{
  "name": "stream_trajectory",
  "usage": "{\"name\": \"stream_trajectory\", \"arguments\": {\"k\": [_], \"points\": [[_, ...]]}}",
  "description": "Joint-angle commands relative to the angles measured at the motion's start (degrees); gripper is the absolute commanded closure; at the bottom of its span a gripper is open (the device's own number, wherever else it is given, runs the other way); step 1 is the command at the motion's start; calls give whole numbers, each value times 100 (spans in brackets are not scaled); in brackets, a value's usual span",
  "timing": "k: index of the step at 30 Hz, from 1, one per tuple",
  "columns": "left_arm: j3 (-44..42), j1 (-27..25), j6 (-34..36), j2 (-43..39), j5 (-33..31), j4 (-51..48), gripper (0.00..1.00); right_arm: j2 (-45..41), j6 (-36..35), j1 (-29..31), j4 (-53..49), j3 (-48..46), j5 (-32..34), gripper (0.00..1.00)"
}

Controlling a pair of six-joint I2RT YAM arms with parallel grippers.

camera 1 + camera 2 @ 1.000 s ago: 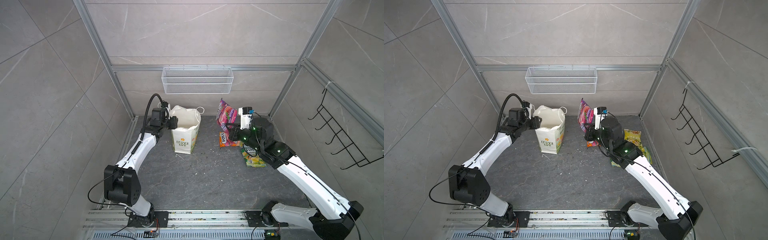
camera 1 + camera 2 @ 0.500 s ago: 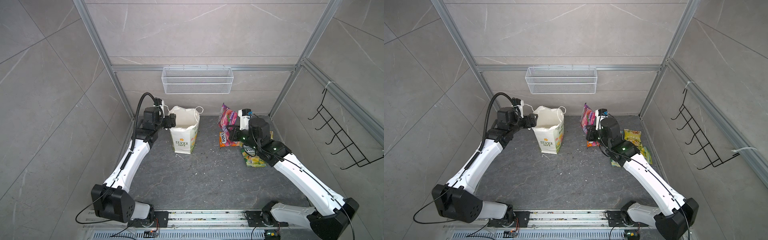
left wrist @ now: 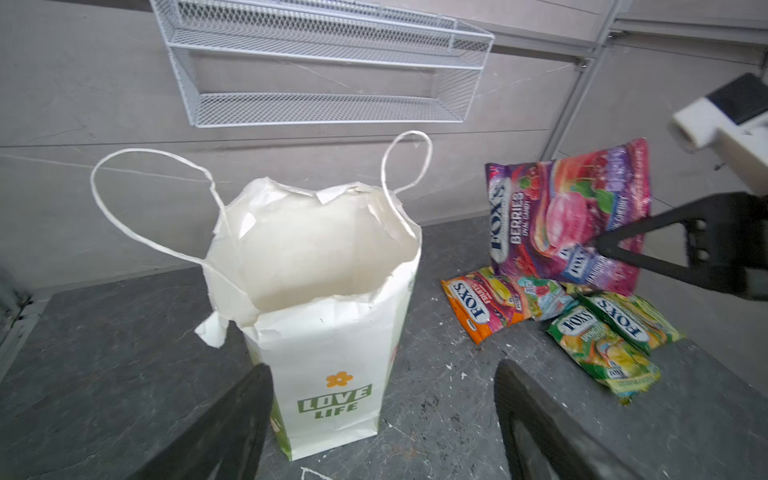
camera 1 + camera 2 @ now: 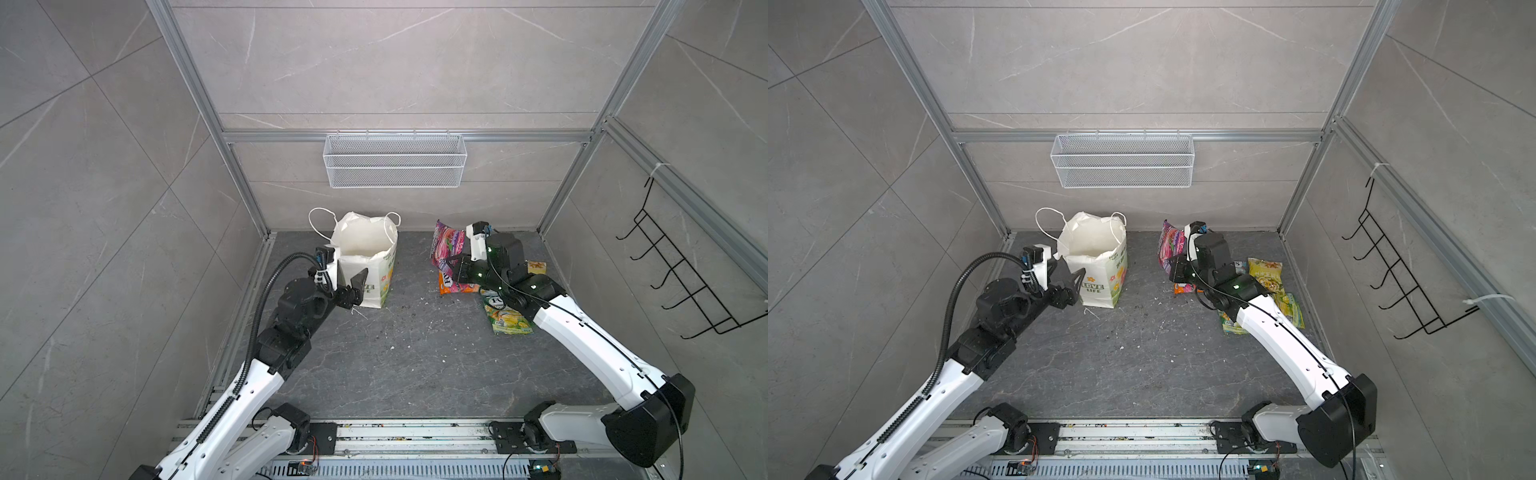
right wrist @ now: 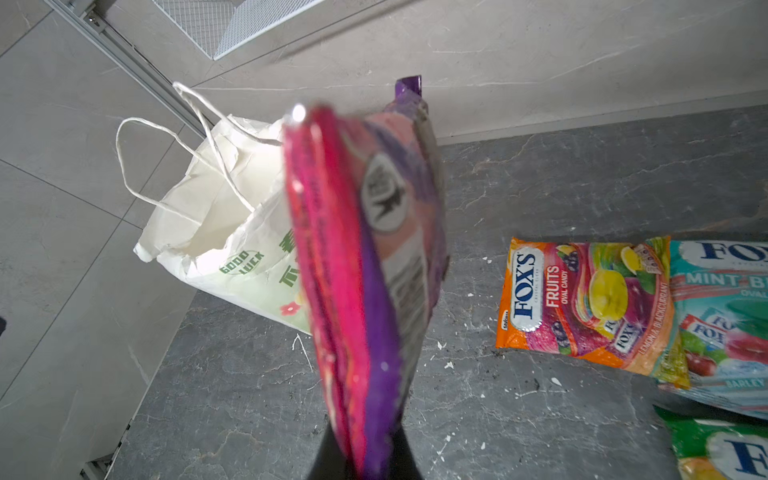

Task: Take the snacks out of the paper bag
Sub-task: 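Carry the pink packet toward the candy row while the left arm draws back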

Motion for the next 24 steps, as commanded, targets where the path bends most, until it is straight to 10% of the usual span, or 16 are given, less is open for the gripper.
{"name": "stream_trajectory", "arguments": {"k": [1, 7, 14, 24], "points": [[-713, -419, 219, -165, 179, 672, 14, -441, -348, -15, 426, -599, -204, 100], [-2018, -968, 131, -192, 137, 1084, 14, -338, -576, -21, -276, -848, -859, 100], [-2615, -970, 77, 120, -109, 1389, 12, 548, -207, -716, -668, -1127, -3335, 100], [-2381, -971, 79, 1010, 17, 1876, 11, 1492, -945, -1265, -2252, -809, -3046, 100]]}}
